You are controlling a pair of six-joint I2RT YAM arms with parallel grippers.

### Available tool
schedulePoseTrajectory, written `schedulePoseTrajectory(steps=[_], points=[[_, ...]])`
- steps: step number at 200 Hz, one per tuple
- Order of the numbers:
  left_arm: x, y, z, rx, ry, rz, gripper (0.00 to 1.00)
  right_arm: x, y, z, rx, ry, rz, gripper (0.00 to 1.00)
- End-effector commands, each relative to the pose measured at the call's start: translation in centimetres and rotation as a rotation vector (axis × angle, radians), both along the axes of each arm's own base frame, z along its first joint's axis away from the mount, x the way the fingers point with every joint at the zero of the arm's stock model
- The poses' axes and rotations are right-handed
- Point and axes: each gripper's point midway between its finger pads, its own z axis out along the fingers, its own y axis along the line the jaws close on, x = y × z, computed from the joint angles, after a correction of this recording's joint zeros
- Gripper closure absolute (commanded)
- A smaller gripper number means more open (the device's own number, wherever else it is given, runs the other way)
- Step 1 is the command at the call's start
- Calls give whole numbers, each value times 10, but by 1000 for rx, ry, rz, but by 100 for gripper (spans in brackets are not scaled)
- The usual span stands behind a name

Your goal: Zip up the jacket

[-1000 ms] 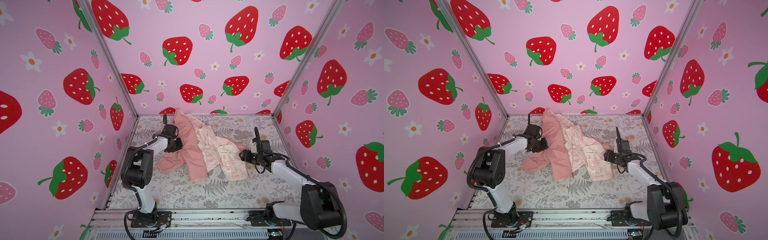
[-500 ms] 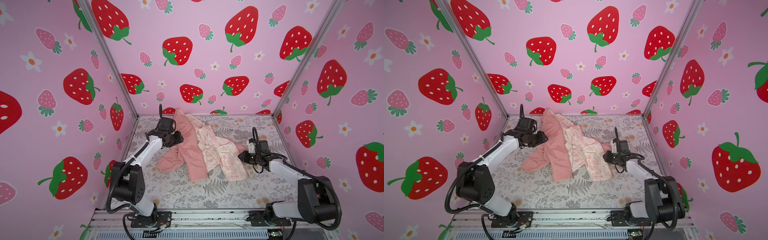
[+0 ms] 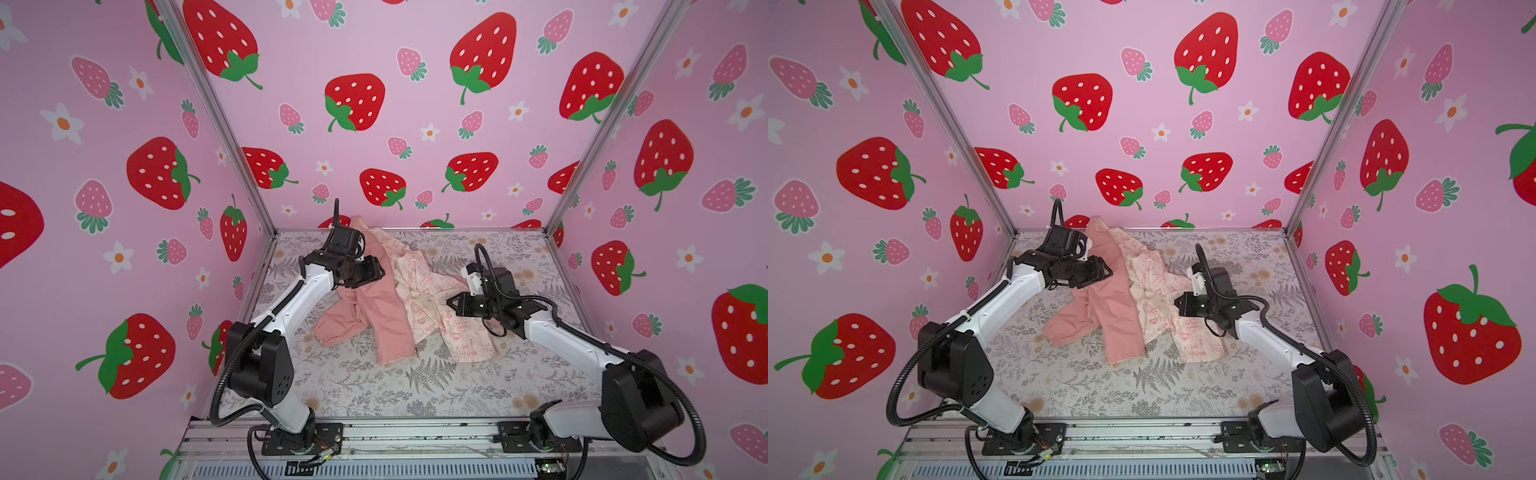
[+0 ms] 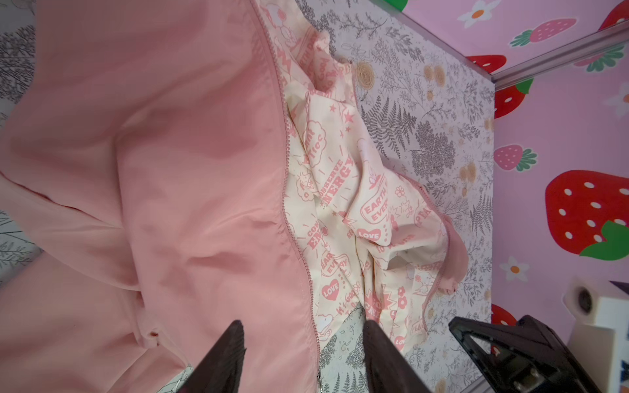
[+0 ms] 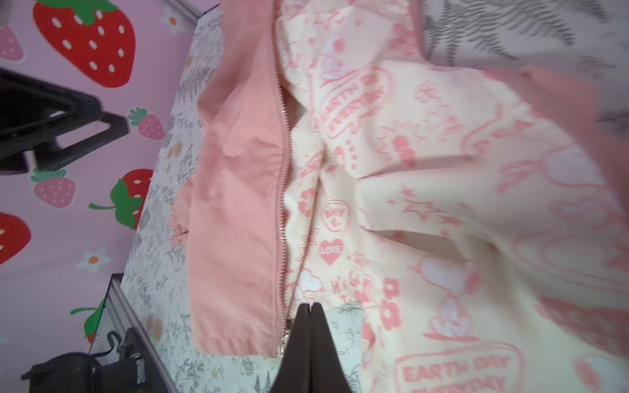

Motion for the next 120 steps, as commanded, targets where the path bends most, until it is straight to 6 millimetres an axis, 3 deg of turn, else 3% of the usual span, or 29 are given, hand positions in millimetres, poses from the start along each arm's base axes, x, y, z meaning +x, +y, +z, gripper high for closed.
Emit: schedulePoseTrajectory(steps=[1,24,43,52,66,84,115,120], points=[[8,-9,9,-24,-5,-28,41,-19,27,-16,-26,44,62,100],[19,-17,4,-32,9,-40,41,-45,47,-33,-37,72,137,100],[26,-26,3,-33,16,-58,41,-48,38,-39,-59,68,102,100],[28,-33,3,-31,14,-71,41,-45,32,-34,-60,50,81,93],[29,-46,4,-32,8,-97,41,-42,22,-22,-56,21,50,73],[30,-62,1,-38,12,-124,41,-32,-3,-7,-82,-25,-39,50],[29,-87,-6,-61,17,-156,41,-19,-71,-22,-119,20,-226,49],[28,-92,-6,-66,17,-164,41,-18,-83,-27,-130,30,-251,45]])
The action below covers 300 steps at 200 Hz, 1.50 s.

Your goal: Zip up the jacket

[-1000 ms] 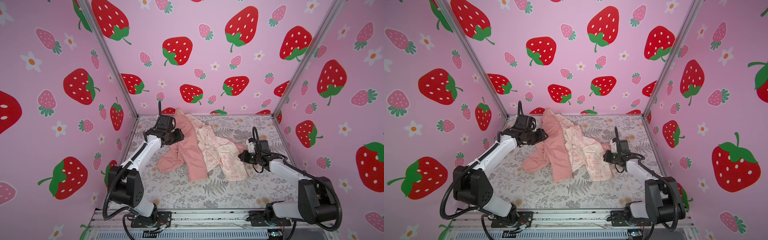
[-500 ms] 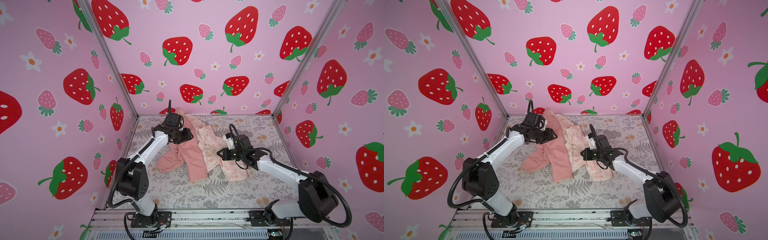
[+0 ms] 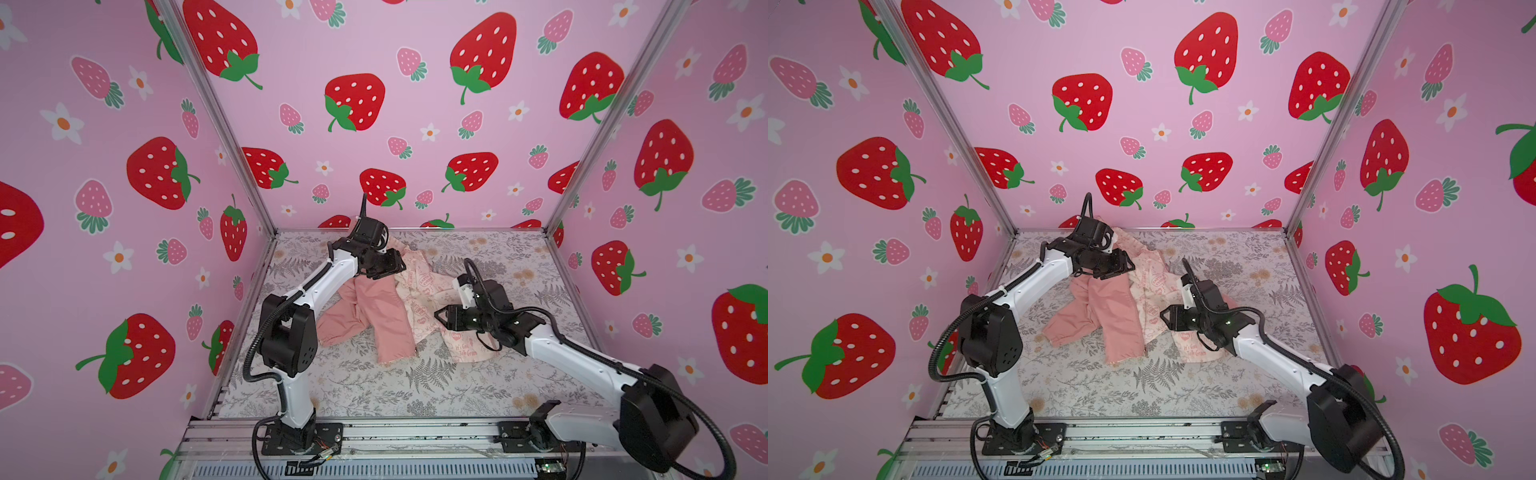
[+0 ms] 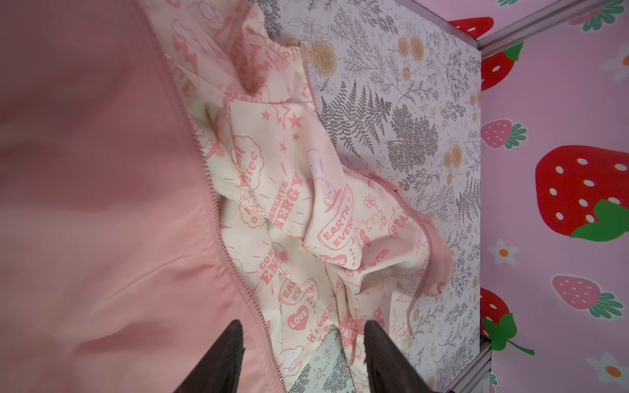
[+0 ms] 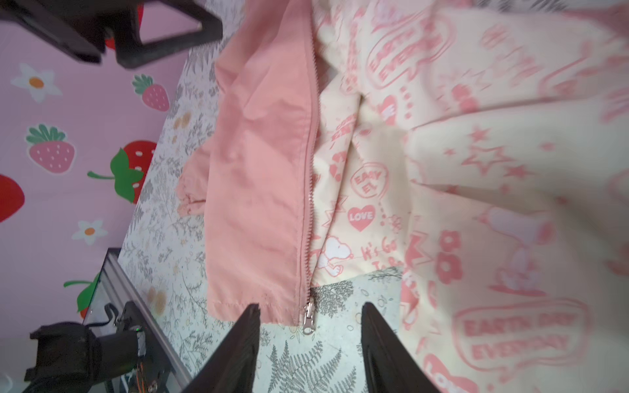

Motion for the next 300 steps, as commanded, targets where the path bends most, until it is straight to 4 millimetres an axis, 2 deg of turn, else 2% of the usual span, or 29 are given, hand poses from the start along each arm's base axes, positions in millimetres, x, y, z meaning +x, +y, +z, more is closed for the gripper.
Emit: schedulePoseTrajectory(steps=[1,17,28,55,84,118,167,191,215,264,277,300], points=[[-2,-21,6,-35,0,-38,41,4,-61,-36,-93,84,-167,45],[-6,-35,1,-36,7,-63,41,6,-90,-57,-142,117,-215,41],[-8,-42,-2,-38,12,-74,41,6,-100,-70,-162,145,-222,41],[-13,-52,-8,-42,25,-91,42,10,-108,-95,-201,192,-213,43],[-18,-52,-9,-40,27,-91,42,18,-114,-108,-241,205,-217,42],[-19,-50,-9,-33,26,-92,42,25,-121,-112,-285,195,-225,41],[-18,-51,-9,-37,32,-88,42,33,-130,-103,-309,161,-232,39],[-18,-52,-9,-42,32,-88,42,36,-128,-103,-304,155,-213,37],[-18,-52,-8,-42,31,-88,42,36,-121,-114,-274,189,-174,38],[-19,-52,-5,-48,28,-89,42,30,-106,-130,-195,234,-122,45],[-19,-53,-4,-49,28,-91,42,30,-104,-126,-178,223,-118,48],[-18,-53,-2,-53,24,-92,42,32,-100,-111,-144,189,-115,62]])
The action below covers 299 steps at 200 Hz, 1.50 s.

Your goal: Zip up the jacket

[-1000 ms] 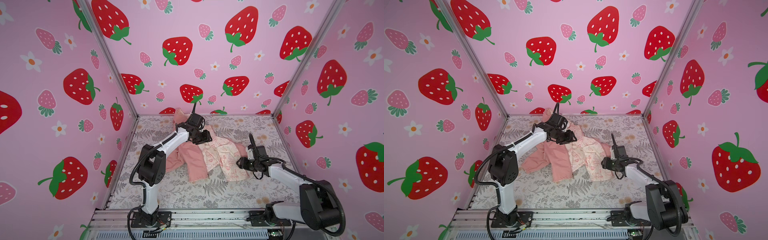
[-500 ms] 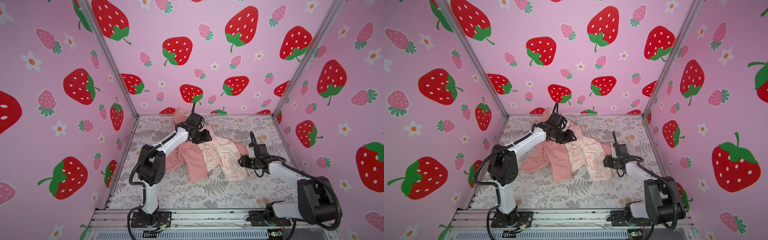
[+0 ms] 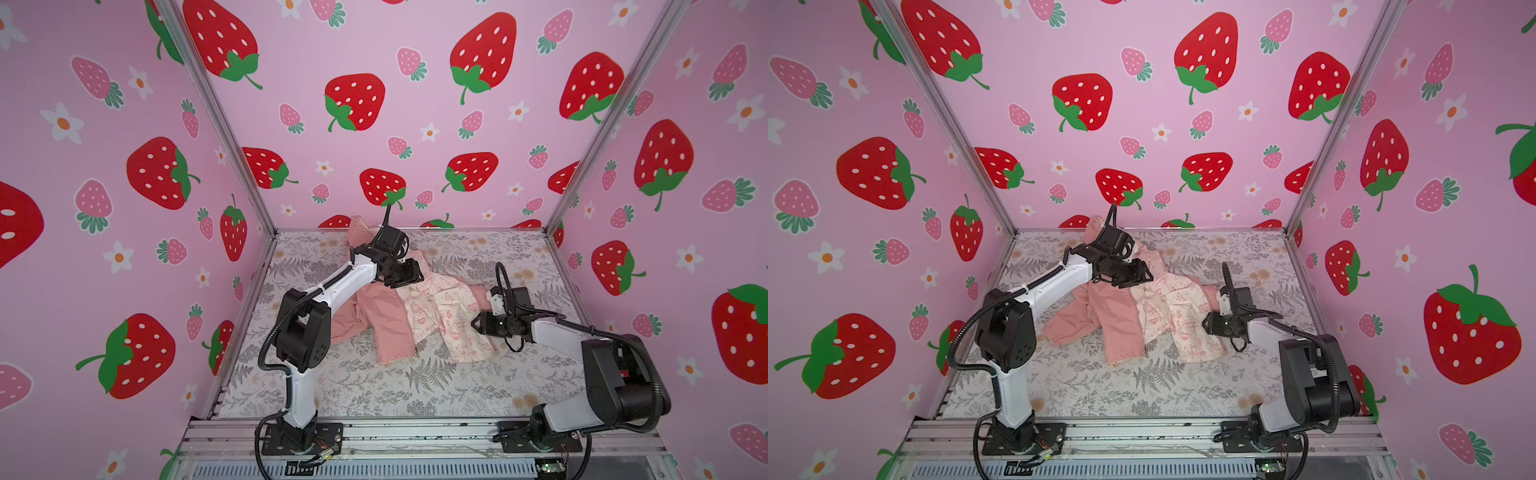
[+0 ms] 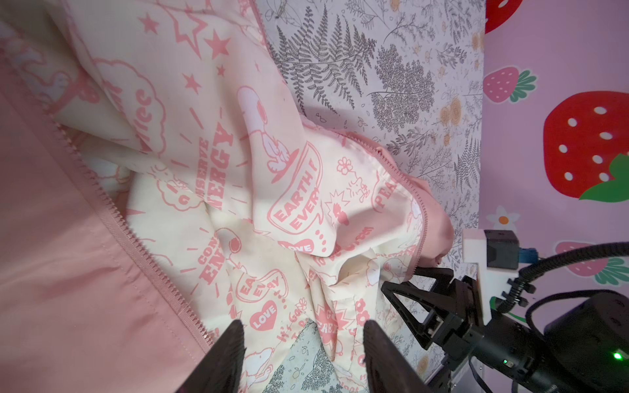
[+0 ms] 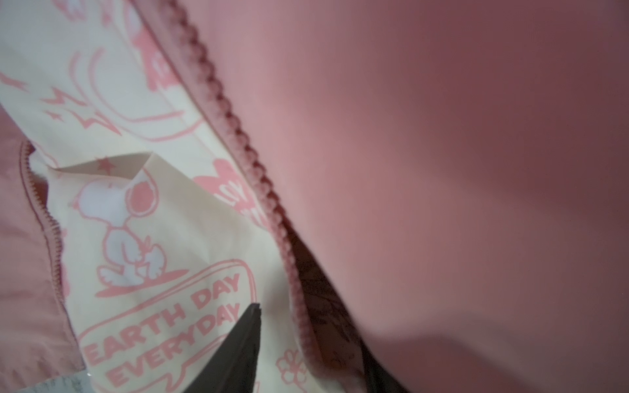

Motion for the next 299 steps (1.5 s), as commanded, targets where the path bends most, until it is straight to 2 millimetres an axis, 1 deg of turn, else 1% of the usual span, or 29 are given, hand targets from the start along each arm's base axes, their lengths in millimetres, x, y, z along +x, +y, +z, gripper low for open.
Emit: schedulePoseTrajectory(steps=[1,28,40,56,67,81,102,112,113,118,120,121,123,124,131,139,148,160,161,173,183,189,203,211,225,254,268,280,299], points=[[2,-5,23,-40,-30,-9,42,-1,6,14,54,-36,21,62],[5,-5,26,-40,-33,-10,42,1,10,42,100,-94,14,84],[6,-5,28,-35,-37,-14,42,3,12,54,123,-117,10,91],[8,-2,32,-23,-46,-14,42,3,20,74,180,-145,23,97],[10,2,33,-17,-48,-7,42,4,30,89,218,-165,45,100],[13,11,34,-10,-46,9,42,6,46,107,252,-188,84,100],[19,34,34,6,-45,49,42,2,90,130,285,-212,188,100],[20,46,34,13,-46,70,42,-3,116,136,280,-216,247,100],[20,47,34,13,-46,73,42,-4,122,138,279,-218,260,100],[21,54,34,16,-45,83,41,-7,133,140,280,-218,287,100],[21,56,33,16,-44,86,41,-10,142,140,281,-213,309,100],[21,58,33,17,-44,90,41,-10,142,140,281,-213,309,100],[22,62,33,19,-43,96,41,-13,151,140,283,-209,330,100],[22,63,34,19,-44,100,41,-13,151,140,283,-209,330,100],[23,73,34,17,-43,116,41,-22,173,139,287,-194,382,100],[24,84,34,15,-42,134,41,-30,188,136,291,-179,416,100],[25,94,34,14,-42,149,40,-41,206,127,302,-147,454,100],[25,102,36,6,-45,148,39,-57,219,112,322,-98,486,100],[26,102,36,6,-47,146,39,-59,219,108,322,-87,484,100],[24,103,35,4,-46,123,38,-67,219,92,338,-52,471,100],[24,99,35,-7,-50,96,38,-71,213,79,346,-29,443,100],[23,95,33,-14,-49,81,38,-72,210,75,351,-25,428,100],[23,85,29,-25,-43,52,38,-76,202,71,382,-23,399,100],[23,78,27,-28,-41,32,38,-77,199,72,408,-33,383,100],[21,63,25,-25,-48,-6,38,-78,193,69,431,-35,357,100],[21,34,21,-37,-53,-67,37,-82,189,58,442,-7,344,100],[20,23,18,-2,-65,-101,37,-83,188,54,452,5,338,100],[21,16,14,45,-81,-127,36,-83,188,54,461,6,336,100],[30,11,5,106,-93,-136,36,-84,190,52,467,15,342,100]])
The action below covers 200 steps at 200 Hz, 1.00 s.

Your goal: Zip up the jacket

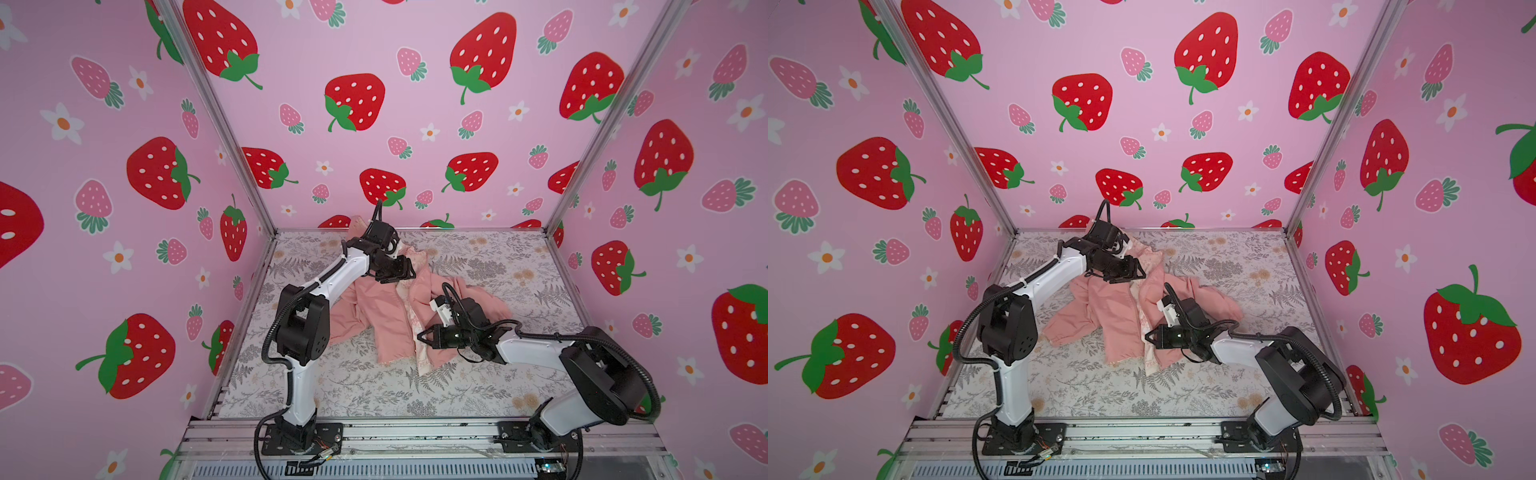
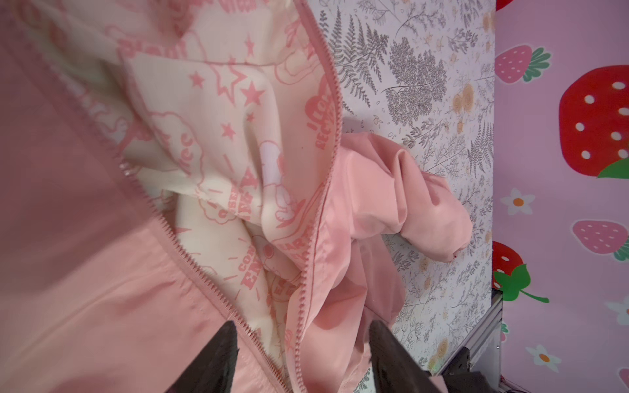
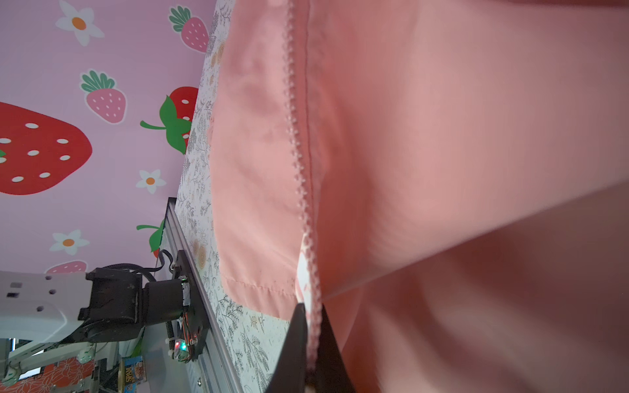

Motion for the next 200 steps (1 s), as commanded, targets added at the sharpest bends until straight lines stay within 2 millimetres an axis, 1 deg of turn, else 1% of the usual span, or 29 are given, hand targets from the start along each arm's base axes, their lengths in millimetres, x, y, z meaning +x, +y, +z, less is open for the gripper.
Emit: schedulePoseTrajectory(steps=[1,16,28,34,36,42,70,92,128,171,200], points=[[12,-7,9,67,-72,-42,36,2,4,5,46,6,-3,100],[23,-10,2,89,-70,-41,37,2,5,5,49,6,0,100],[29,-15,0,92,-69,-53,38,1,5,4,47,9,1,100],[34,-19,2,85,-77,-62,38,1,4,3,47,11,2,100],[34,-20,-1,87,-72,-65,38,1,5,4,47,11,2,100],[38,-24,3,84,-83,-71,38,1,5,3,48,12,4,100],[52,-33,-5,116,-90,-80,38,-2,6,0,44,21,15,100],[58,-38,-13,135,-92,-91,39,-8,8,-2,40,27,30,100],[60,-44,-26,139,-84,-94,39,-15,11,-6,33,36,46,100],[67,-41,-39,170,-83,-66,40,-28,18,-13,17,44,75,100],[73,-40,-43,175,-87,-40,41,-35,21,-17,7,48,87,100]])
